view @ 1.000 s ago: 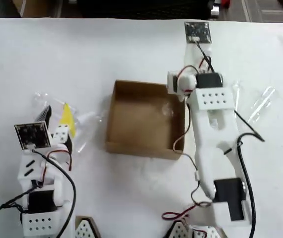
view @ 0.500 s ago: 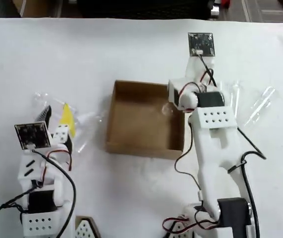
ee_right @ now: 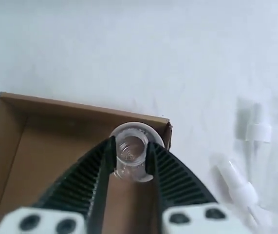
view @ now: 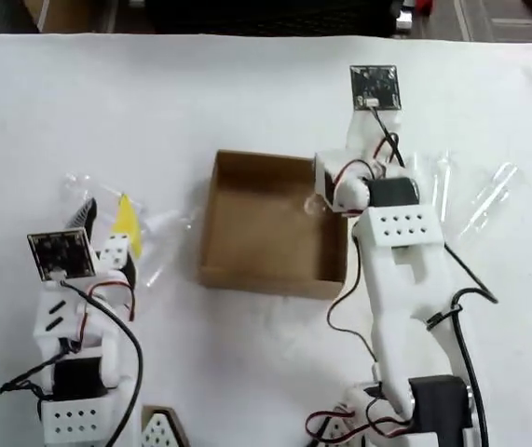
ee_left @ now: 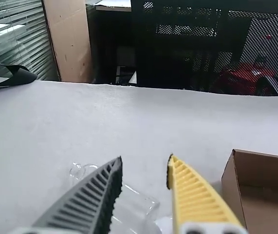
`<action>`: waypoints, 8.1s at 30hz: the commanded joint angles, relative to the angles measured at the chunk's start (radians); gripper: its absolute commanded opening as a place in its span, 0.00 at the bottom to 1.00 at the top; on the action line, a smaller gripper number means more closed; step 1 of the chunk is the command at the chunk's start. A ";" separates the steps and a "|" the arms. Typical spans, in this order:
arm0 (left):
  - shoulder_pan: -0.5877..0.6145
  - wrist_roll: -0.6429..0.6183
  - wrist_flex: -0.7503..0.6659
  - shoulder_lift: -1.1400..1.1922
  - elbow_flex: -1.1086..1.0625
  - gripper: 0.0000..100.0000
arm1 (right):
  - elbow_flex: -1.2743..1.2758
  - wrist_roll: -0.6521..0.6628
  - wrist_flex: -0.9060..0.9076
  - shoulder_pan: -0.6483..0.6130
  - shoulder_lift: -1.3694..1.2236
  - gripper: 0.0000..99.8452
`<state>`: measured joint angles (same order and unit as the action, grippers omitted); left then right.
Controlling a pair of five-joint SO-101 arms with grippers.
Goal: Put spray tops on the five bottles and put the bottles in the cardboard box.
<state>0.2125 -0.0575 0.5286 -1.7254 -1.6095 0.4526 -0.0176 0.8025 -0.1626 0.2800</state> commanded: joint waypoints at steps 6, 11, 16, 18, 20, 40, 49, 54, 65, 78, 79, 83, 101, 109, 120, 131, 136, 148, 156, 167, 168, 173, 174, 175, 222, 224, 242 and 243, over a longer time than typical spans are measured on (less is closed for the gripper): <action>-0.012 0.011 -0.015 -0.015 0.005 0.15 | 0.017 0.005 -0.042 -0.010 0.031 0.02; -0.012 0.011 -0.015 -0.015 0.005 0.15 | 0.015 0.005 -0.024 -0.010 0.031 0.02; -0.012 0.011 -0.014 -0.015 0.005 0.15 | 0.012 0.005 -0.013 -0.010 0.031 0.04; -0.012 0.011 -0.014 -0.015 0.005 0.15 | 0.014 0.005 -0.013 -0.010 0.031 0.10; -0.012 0.012 -0.014 -0.015 0.005 0.15 | 0.017 0.005 -0.013 -0.010 0.031 0.17; -0.015 0.015 -0.014 -0.015 0.003 0.15 | 0.018 0.066 0.096 -0.076 0.390 0.22; -0.015 0.011 -0.012 -0.015 0.003 0.15 | 0.092 0.064 0.298 -0.064 0.733 0.22; -0.013 0.015 -0.012 -0.010 0.009 0.15 | 0.341 0.064 0.246 0.025 0.834 0.21; -0.015 0.117 0.110 -0.007 0.141 0.15 | 0.764 0.054 -0.160 0.159 0.895 0.04; -0.054 0.387 0.413 0.486 0.683 0.15 | 0.842 -0.026 -0.318 0.239 0.888 0.04; -0.065 0.422 0.450 0.579 0.758 0.15 | 0.856 -0.023 -0.340 0.237 0.889 0.04; -0.137 0.598 0.671 0.952 1.049 0.15 | 0.890 -0.020 -0.406 0.237 0.888 0.04; -0.177 0.638 0.911 2.161 1.961 0.15 | 0.911 0.023 -0.417 0.194 0.891 0.04; -0.148 0.707 1.045 2.445 2.222 0.15 | 0.936 0.058 -0.476 0.183 0.889 0.04; -0.119 0.755 1.255 2.583 2.463 0.15 | 0.936 0.066 -0.478 0.183 0.888 0.04; -0.124 0.776 1.237 2.585 2.374 0.15 | 0.936 0.066 -0.478 0.180 0.888 0.04; -0.122 0.779 1.235 2.586 2.374 0.15 | 0.936 0.066 -0.476 0.179 0.888 0.04; -0.139 0.781 1.192 2.701 2.384 0.12 | 0.937 0.068 -0.476 0.179 0.888 0.04; -0.176 0.763 1.257 2.701 2.542 0.03 | 0.937 0.068 -0.478 0.177 0.888 0.04; -0.266 0.399 1.258 2.411 2.624 0.03 | 0.937 0.068 -0.478 0.179 0.888 0.04; -0.266 0.367 1.258 2.364 2.627 0.03 | 0.937 0.068 -0.478 0.179 0.888 0.04; -0.272 0.181 1.257 2.104 2.627 0.04 | 0.937 0.068 -0.478 0.179 0.888 0.04; -0.275 0.143 1.257 2.052 2.625 0.06 | 0.937 0.068 -0.478 0.177 0.888 0.04; -0.285 0.104 1.257 2.003 2.625 0.08 | 0.937 0.068 -0.478 0.177 0.888 0.04; -0.684 -0.089 1.185 1.294 2.409 0.02 | 1.013 0.068 -0.633 0.237 0.886 0.04; -0.684 -0.087 1.166 1.228 2.349 0.02 | 1.013 0.068 -0.633 0.237 0.886 0.04; -0.691 0.072 0.109 0.699 1.257 0.02 | 1.026 0.109 -0.641 0.216 0.886 0.04; -0.691 0.092 0.032 0.713 1.208 0.02 | 1.026 0.107 -0.641 0.219 0.886 0.04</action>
<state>-0.4718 -0.0115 0.9229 -1.0196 -0.2133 1.4899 0.0606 0.1857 0.0583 1.1592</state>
